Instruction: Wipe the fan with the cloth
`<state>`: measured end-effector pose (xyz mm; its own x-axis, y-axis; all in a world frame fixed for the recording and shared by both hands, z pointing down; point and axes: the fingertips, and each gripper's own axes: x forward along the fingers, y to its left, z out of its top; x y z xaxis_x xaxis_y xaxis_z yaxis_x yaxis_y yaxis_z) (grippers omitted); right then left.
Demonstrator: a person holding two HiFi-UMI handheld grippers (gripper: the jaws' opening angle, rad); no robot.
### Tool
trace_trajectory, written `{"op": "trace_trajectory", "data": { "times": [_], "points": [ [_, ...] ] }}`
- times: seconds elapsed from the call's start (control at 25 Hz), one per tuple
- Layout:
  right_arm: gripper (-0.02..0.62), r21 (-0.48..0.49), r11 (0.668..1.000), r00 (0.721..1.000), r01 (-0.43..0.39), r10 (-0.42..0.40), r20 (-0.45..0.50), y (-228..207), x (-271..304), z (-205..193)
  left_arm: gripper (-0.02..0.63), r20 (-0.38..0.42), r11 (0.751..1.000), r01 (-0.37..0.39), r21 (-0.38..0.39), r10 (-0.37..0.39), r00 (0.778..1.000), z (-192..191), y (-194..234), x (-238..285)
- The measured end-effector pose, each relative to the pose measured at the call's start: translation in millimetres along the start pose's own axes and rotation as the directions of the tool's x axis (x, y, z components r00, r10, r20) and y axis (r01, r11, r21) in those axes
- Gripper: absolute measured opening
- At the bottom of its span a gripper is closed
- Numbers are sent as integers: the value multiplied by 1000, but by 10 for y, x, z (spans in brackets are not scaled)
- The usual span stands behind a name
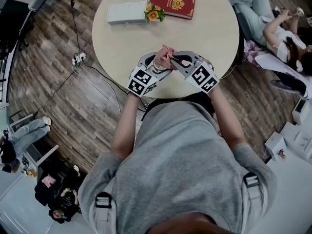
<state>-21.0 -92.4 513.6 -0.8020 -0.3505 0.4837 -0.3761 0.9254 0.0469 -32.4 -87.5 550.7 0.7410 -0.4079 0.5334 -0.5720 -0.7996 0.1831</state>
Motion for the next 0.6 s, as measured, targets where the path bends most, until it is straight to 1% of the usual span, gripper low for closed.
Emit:
{"op": "trace_trajectory", "data": {
  "times": [0.2,0.32,0.44,0.6],
  "points": [
    [28,37,999,999,-31,31,17,72,-11,-55,376,37,999,-6,-36,7,999,60,143,0],
    [28,36,998,998,-58,56,42,175,-22,-14,376,32,999,-12,-34,13,999,72,185,10],
    [28,25,997,996,-74,72,60,233,-24,22,376,22,1000,-3,-26,3,1000,64,175,33],
    [28,32,997,993,-69,66,95,184,-56,50,376,28,999,19,-39,-18,999,68,117,83]
  ]
}}
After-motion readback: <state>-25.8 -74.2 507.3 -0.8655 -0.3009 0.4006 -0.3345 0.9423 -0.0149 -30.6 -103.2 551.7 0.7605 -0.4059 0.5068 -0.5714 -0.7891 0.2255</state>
